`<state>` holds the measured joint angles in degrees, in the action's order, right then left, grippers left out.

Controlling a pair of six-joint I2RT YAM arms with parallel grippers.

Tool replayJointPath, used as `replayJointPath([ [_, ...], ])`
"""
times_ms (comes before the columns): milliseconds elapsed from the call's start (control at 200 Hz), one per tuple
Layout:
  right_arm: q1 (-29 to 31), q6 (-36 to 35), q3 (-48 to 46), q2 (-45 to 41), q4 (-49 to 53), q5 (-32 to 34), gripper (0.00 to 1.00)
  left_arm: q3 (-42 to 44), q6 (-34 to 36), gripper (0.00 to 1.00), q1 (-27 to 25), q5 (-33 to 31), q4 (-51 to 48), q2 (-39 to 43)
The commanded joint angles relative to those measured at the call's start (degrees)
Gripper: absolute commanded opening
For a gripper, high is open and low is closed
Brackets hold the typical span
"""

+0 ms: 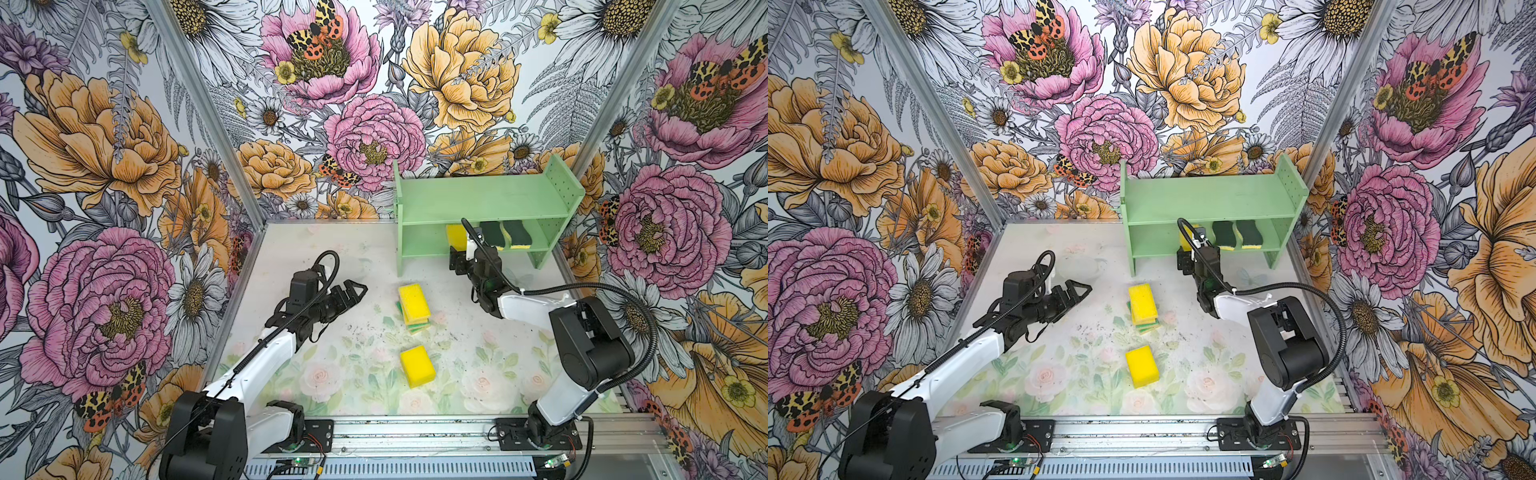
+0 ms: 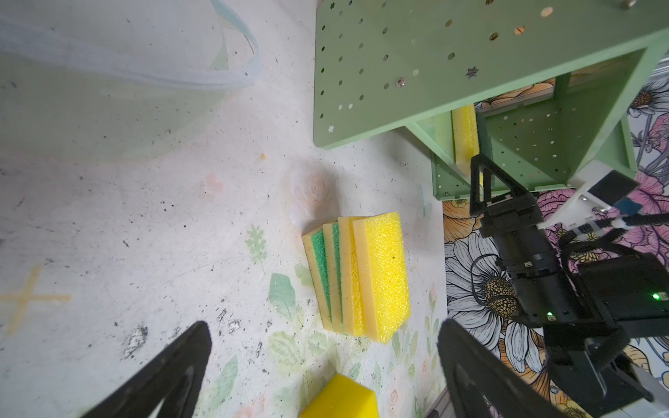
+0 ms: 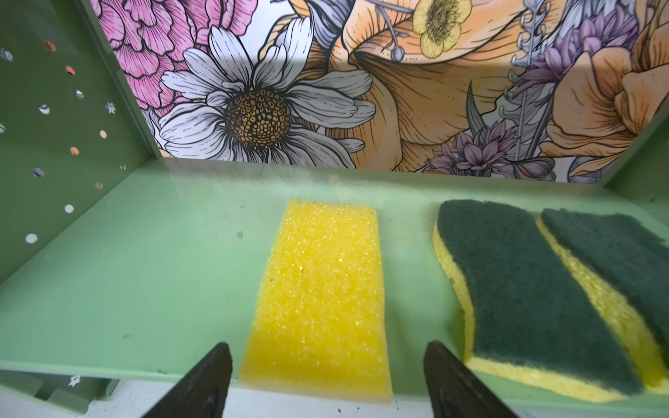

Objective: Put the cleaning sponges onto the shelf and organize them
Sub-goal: 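Open the right gripper and withdraw it from the shelf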

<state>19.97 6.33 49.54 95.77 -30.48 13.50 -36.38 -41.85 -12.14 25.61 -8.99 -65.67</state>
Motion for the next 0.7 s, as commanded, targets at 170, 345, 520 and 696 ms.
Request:
replayJointPath([
  [170,0.4,-1.1,-1.7,-9.4,7.3,-1.2,0.88,0.2,0.2,0.99,-0.1,0.2,0.1,1.7],
  [345,0.2,-0.2,1.0,-16.7,23.1,-7.9,0.91,-0.1,0.1,0.99,-0.3,0.4,-0.1,1.9],
  [520,0.3,1.9,6.3,-23.3,39.6,-16.5,0.95,-0.3,0.0,0.99,-0.6,-0.1,-0.4,2.1],
  [696,0.3,5.0,4.6,-32.0,42.8,-21.9,1.0,-0.7,-0.3,0.99,-1.2,-0.4,-0.5,2.0],
])
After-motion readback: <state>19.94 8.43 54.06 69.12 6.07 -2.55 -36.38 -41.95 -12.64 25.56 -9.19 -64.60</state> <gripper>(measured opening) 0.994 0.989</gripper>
